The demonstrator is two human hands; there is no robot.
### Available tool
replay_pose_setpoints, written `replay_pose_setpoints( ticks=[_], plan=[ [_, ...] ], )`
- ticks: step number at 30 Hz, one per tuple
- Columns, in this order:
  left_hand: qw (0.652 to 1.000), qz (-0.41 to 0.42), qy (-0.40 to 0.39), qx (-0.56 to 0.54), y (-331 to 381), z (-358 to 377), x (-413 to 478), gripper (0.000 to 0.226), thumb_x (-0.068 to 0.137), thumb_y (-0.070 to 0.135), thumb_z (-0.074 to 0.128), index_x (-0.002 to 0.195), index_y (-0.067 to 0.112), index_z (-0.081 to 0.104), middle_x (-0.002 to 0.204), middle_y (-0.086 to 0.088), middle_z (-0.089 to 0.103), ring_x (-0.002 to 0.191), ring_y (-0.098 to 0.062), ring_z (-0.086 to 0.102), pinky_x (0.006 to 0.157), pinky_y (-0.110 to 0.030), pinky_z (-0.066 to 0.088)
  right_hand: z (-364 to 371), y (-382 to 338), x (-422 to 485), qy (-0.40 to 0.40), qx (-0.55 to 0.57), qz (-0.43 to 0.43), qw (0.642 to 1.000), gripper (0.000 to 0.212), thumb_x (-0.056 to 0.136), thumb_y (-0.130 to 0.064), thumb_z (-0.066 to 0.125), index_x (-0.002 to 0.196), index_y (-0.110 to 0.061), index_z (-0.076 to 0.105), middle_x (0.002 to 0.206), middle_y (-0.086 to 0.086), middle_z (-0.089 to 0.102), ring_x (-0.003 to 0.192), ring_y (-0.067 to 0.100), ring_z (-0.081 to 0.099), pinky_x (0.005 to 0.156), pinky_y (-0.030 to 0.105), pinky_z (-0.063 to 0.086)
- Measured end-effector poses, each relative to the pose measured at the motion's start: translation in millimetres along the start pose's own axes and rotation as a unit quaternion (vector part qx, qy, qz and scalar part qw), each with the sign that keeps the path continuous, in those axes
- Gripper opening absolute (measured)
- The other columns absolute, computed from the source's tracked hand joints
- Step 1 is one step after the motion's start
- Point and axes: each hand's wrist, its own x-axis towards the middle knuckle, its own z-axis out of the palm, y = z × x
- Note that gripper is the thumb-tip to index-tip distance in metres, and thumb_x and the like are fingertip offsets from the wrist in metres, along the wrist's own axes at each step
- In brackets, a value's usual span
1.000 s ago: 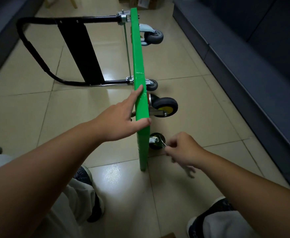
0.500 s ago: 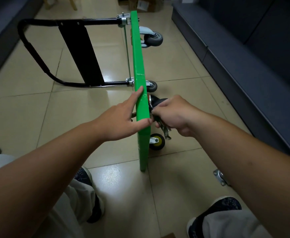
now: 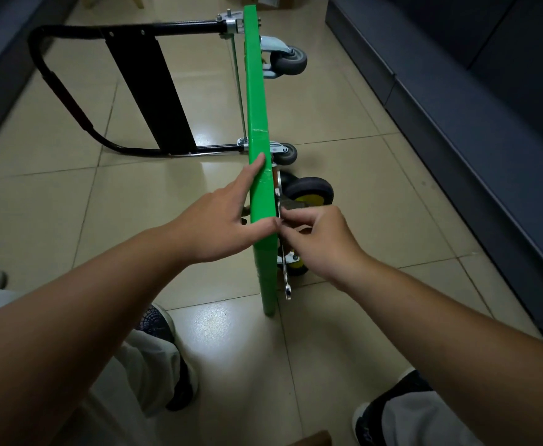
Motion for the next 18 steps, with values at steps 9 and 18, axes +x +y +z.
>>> replay_pose_setpoints(
  ticks=[9,18],
  plan=[
    [1.000,-0.001,-0.002,-0.009,0.8,0.5,2.0,0.104,0.081,0.074,0.054,0.159,0.043,-0.007,0.162,0.003,0.035,0.116,-0.021,0.064,0.092,-0.041,0.057,9.0,37.7,16.0,0.040,0.020,-0.032,0.998,0.030,0.091,-0.012,0.073,0.120,-0.019,0.073,0.099,-0.019,0.071,0.097,0.004,0.070,0.084,0.020,0.058],
    [1.000,0.005,0.004,-0.019,-1.3,0.1,1.6,0.095,0.093,0.059,0.058,0.160,0.041,-0.007,0.164,0.003,0.031,0.124,-0.022,0.060,0.091,-0.029,0.050,-43.0,53.2,-12.9,-0.005,-0.155,0.182,0.971,0.012,0.091,-0.012,0.069,0.089,-0.004,0.078,0.080,0.016,0.075,0.059,0.015,0.062,0.059,0.032,0.054]
  ],
)
